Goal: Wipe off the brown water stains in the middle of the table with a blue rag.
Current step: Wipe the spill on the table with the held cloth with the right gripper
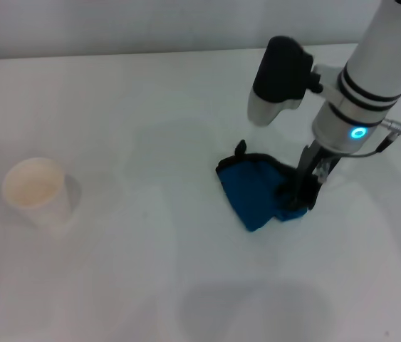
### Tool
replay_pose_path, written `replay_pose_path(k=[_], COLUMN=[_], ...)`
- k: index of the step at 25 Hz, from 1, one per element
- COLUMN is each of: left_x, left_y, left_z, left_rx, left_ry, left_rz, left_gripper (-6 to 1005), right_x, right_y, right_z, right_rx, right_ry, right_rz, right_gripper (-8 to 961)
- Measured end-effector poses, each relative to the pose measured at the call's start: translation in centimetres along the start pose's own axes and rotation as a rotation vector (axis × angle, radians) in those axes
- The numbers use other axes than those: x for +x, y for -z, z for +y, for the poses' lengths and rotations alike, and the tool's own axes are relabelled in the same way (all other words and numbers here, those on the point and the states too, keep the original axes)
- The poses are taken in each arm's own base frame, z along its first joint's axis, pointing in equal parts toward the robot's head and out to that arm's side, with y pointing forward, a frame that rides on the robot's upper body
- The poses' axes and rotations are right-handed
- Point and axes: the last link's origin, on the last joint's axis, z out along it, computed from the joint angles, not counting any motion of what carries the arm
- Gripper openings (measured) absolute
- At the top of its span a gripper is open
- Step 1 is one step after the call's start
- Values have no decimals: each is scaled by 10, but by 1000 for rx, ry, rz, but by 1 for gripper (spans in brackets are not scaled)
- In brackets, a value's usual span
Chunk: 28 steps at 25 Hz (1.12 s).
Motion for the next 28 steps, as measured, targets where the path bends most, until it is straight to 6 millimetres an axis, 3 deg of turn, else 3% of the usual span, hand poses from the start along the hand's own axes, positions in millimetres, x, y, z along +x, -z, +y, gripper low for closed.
replay_pose_path(k=[17, 24, 28], left_x=[1, 1, 0], left_y=[-2, -3, -2], left_z=[1, 2, 2], left_rx=[-5, -12, -9], left_ry=[1, 2, 3], left_rz=[5, 4, 1], left_gripper=[875, 875, 875], right_x=[-18, -16, -16], right_y=[-16, -16, -14], right_z=[65, 73, 66], right_rx=[-268, -306, -282], right_ry=[265, 304, 277], right_rz=[14, 37, 23], right_gripper=[35, 36, 36])
